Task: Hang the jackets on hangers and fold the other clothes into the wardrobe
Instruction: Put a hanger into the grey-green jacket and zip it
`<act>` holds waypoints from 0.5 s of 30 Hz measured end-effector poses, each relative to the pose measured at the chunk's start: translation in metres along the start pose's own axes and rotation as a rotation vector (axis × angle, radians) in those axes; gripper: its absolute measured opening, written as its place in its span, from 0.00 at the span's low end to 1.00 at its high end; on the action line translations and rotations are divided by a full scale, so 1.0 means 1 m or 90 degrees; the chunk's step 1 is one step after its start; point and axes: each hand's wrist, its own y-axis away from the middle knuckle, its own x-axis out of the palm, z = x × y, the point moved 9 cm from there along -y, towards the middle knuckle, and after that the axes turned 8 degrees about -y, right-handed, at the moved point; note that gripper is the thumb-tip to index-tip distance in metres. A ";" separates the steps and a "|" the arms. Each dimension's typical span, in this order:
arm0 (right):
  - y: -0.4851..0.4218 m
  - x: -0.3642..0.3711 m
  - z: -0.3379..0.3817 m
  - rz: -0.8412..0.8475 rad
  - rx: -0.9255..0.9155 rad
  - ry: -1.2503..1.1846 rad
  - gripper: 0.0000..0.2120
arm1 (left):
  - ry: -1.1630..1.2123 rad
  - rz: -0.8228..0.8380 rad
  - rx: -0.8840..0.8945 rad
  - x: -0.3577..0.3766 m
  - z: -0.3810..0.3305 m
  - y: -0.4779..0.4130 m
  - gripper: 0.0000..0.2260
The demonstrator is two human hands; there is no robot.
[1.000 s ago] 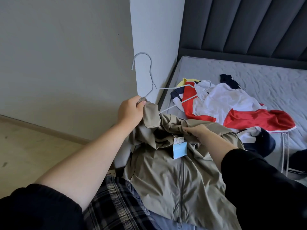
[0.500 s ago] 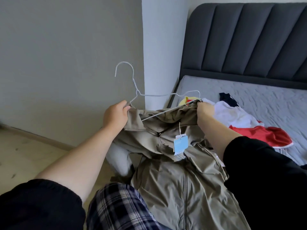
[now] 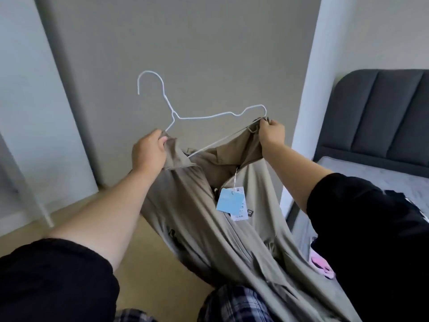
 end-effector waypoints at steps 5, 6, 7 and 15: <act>0.010 0.088 0.044 0.057 -0.047 -0.016 0.19 | -0.080 -0.046 -0.035 -0.066 0.068 -0.031 0.10; 0.011 0.102 0.052 0.063 -0.055 -0.012 0.19 | -0.102 -0.049 -0.036 -0.076 0.080 -0.035 0.10; 0.013 0.116 0.060 0.070 -0.061 -0.008 0.19 | -0.119 -0.051 -0.033 -0.083 0.091 -0.038 0.10; 0.020 0.184 0.088 0.108 -0.072 0.024 0.21 | -0.222 -0.056 0.042 -0.115 0.130 -0.056 0.08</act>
